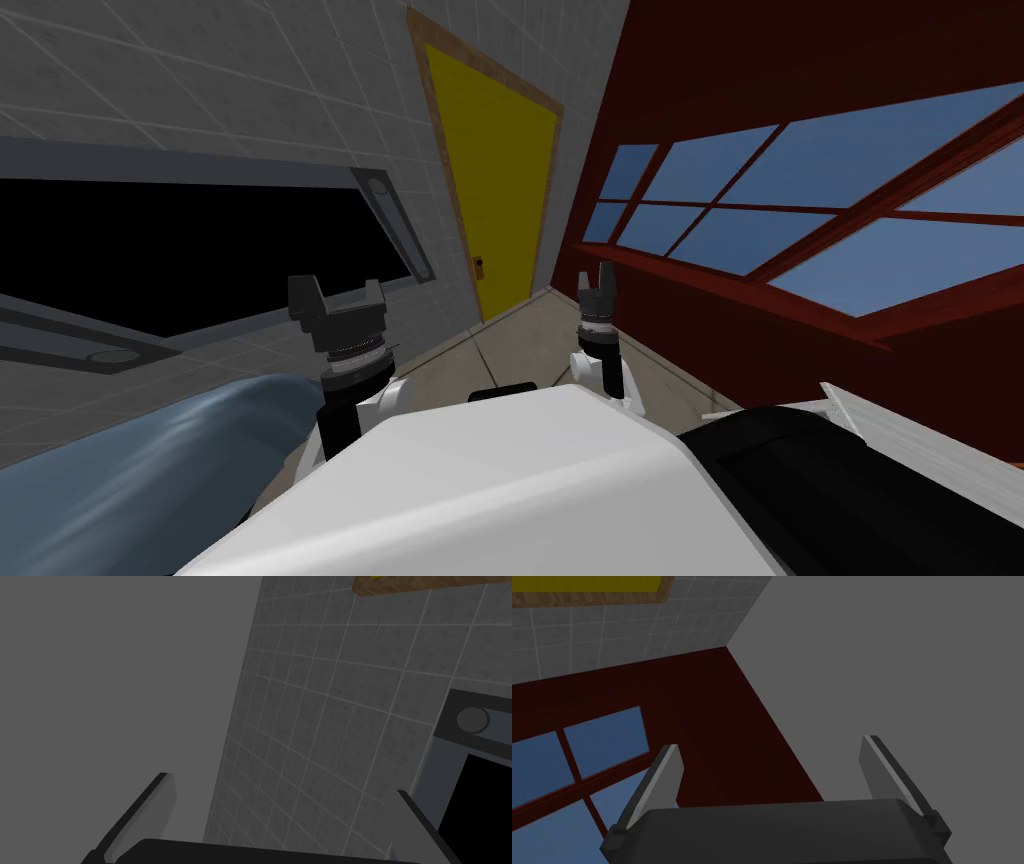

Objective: Pull the door open

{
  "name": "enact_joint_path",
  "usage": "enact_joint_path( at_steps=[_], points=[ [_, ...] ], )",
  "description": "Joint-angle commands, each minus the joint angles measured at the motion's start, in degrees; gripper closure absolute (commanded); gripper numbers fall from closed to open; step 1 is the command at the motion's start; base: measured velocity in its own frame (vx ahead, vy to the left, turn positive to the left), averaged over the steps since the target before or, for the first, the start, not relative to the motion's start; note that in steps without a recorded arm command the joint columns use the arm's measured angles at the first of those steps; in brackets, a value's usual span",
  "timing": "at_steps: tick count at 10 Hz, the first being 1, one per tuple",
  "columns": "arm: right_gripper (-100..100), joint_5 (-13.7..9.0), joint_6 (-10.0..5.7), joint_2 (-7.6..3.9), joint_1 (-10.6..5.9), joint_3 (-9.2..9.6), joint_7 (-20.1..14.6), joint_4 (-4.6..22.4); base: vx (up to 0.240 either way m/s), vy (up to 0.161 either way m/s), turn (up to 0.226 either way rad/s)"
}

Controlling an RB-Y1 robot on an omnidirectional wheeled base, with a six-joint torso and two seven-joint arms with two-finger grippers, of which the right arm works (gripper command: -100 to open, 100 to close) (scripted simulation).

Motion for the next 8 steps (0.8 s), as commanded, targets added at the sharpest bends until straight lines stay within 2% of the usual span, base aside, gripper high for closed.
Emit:
enact_joint_path(
  at_steps=[1,6,7,8],
  points=[
    [-100,0.1,-0.20,-0.86,-1.23,-0.03,1.7,2.7,0.036,0.029,0.091],
    [-100,0.6,-0.82,-3.45,-5.12,-0.10,6.9,10.8,0.073,0.031,0.096],
    [-100,0.6,-0.82,-3.45,-5.12,-0.10,6.9,11.4,0.054,0.017,0.043],
    [-100,0.7,-0.99,-4.13,-6.18,-0.13,8.3,13.3,0.040,0.023,0.075]
  ],
)
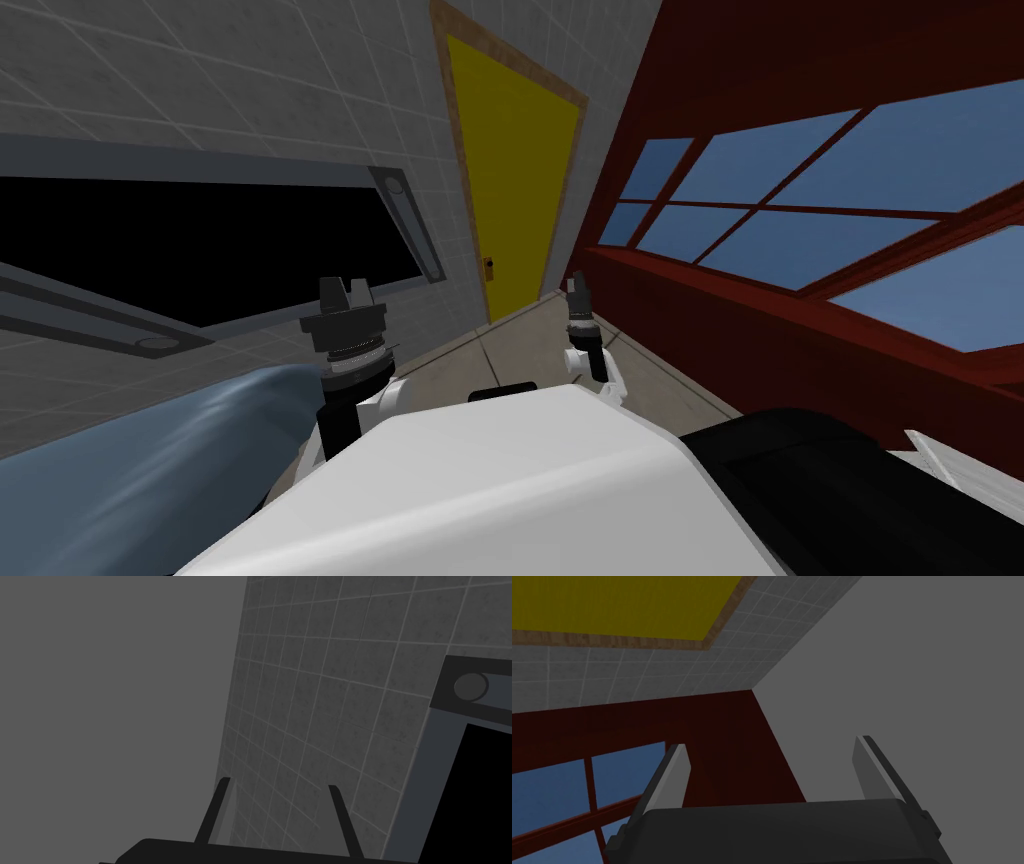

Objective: Pull the door open

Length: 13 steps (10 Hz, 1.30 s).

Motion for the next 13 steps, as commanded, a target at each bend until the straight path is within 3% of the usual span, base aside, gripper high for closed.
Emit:
enact_joint_path(
  at_steps=[1,3,4,6,7,8,11,12,13],
  points=[
    [-100,-0.1,-0.23,-0.52,-0.55,-0.24,0.7,1.6,0.031,0.015,0.045],
    [-100,0.2,-0.60,-2.00,-2.85,-0.29,3.7,6.0,0.053,0.022,0.118],
    [-100,0.2,-0.60,-2.00,-2.85,-0.29,3.7,6.7,0.055,0.020,0.045],
    [-100,0.5,-1.00,-3.60,-5.36,-0.34,7.1,11.0,0.085,0.031,0.117],
    [-100,0.5,-1.00,-3.60,-5.36,-0.34,7.1,12.3,0.067,0.027,0.062],
    [-100,0.6,-1.22,-4.46,-6.71,-0.37,8.9,14.5,0.059,0.034,0.112],
    [-100,0.8,-1.43,-5.32,-8.06,-0.39,10.8,18.3,0.044,0.021,0.069],
    [-100,0.9,-1.66,-6.22,-9.49,-0.42,12.7,20.5,0.046,0.017,0.104],
    [-100,0.9,-1.66,-6.22,-9.49,-0.42,12.7,21.5,0.046,0.017,0.062]
  ],
)
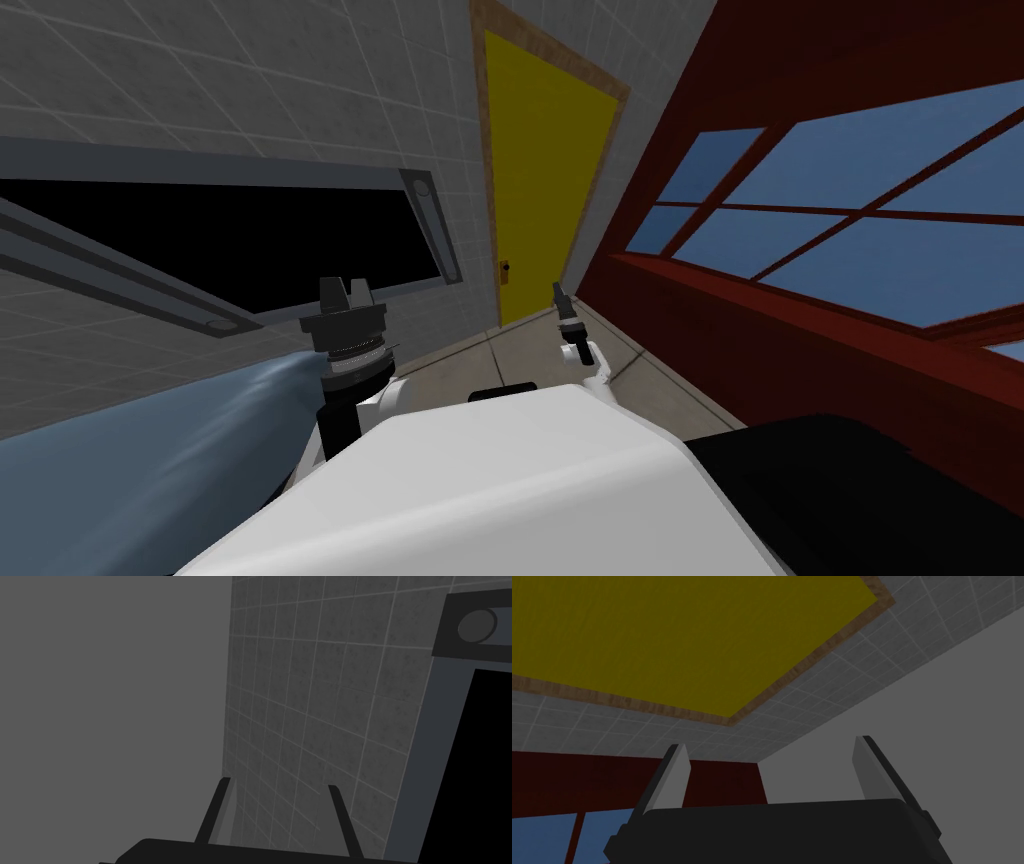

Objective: Pull the door open

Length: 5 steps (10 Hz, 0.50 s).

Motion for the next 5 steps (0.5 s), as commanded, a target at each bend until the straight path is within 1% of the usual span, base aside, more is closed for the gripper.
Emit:
enact_joint_path(
  at_steps=[1,2,3,4,5],
  points=[
    [-100,0.1,0.03,-1.21,-1.42,-0.07,2.1,2.9,0.063,0.029,0.116],
    [-100,0.1,0.03,-1.21,-1.42,-0.07,2.1,3.4,0.054,0.021,0.052],
    [-100,0.3,-0.20,-2.12,-2.87,-0.10,4.1,5.8,0.059,0.028,0.113],
    [-100,0.3,-0.20,-2.12,-2.87,-0.10,4.1,6.7,0.057,0.017,0.063],
    [-100,0.5,-0.44,-3.05,-4.35,-0.13,6.1,9.2,0.063,0.012,0.099]
  ],
)
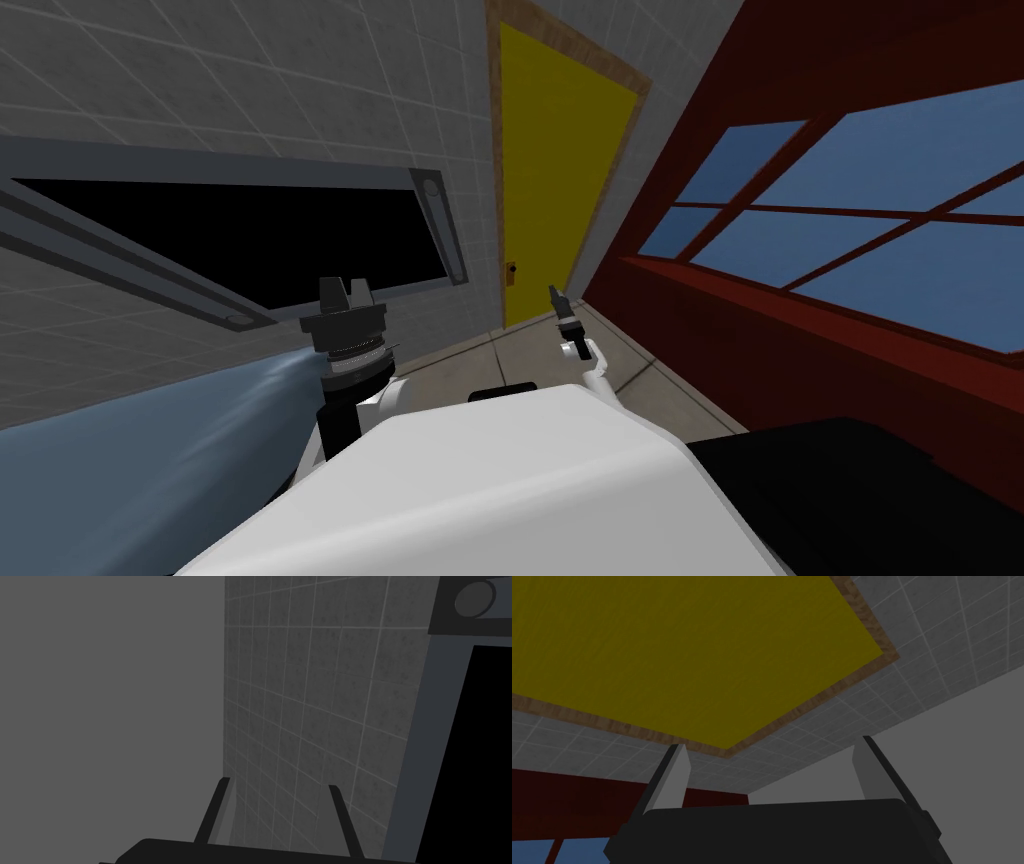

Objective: Pull the door open

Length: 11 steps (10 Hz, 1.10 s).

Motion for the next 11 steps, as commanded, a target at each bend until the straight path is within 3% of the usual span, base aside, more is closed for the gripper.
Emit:
enact_joint_path(
  at_steps=[1,2,3,4,5,6,7,8,11],
  points=[
    [-100,0.0,-0.22,-0.60,-0.49,-0.06,1.0,2.0,0.049,0.013,0.070],
    [-100,0.2,-0.46,-1.53,-1.97,-0.09,3.0,3.9,0.056,0.013,0.111],
    [-100,0.2,-0.46,-1.53,-1.97,-0.09,3.0,5.3,0.047,0.012,0.065],
    [-100,0.3,-0.69,-2.45,-3.45,-0.12,5.0,7.4,0.060,0.024,0.121],
    [-100,0.3,-0.69,-2.45,-3.45,-0.12,5.0,8.6,0.053,0.020,0.059],
    [-100,0.5,-0.93,-3.38,-4.93,-0.15,7.0,10.8,0.063,0.026,0.116],
    [-100,0.5,-0.93,-3.38,-4.93,-0.15,7.0,11.9,0.051,0.019,0.060],
    [-100,0.7,-1.17,-4.29,-6.40,-0.18,9.0,13.8,0.054,0.014,0.099],
    [-100,0.8,-1.39,-5.19,-7.84,-0.21,10.9,18.4,0.054,0.013,0.080]
  ],
)
